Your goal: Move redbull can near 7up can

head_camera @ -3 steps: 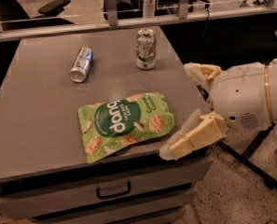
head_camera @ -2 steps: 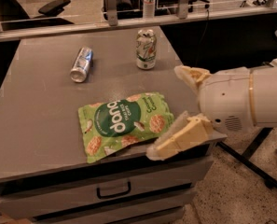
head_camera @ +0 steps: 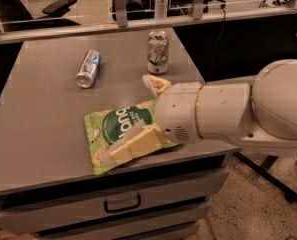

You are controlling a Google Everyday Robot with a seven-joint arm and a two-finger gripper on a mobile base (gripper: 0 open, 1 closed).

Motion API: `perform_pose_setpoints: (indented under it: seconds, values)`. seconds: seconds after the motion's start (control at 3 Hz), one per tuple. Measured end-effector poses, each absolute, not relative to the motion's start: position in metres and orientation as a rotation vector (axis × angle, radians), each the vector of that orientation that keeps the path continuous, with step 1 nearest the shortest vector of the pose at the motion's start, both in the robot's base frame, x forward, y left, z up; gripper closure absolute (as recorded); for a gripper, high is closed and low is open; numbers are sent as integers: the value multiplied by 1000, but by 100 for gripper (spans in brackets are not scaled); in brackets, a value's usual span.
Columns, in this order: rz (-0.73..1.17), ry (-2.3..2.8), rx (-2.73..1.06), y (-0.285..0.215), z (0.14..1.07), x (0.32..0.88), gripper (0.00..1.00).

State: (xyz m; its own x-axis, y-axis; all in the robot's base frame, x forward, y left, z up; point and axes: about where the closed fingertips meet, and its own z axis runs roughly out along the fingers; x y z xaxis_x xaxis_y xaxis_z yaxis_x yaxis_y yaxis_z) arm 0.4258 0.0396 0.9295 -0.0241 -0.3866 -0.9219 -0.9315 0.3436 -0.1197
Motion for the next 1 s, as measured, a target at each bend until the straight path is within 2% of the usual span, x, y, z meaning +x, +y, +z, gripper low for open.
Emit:
perform_pose_setpoints:
  seconds: [0.67, 1.0]
  values:
    - [546, 1758, -1111, 103, 898, 435, 0]
    - [503, 1804, -983, 101, 897, 451, 0]
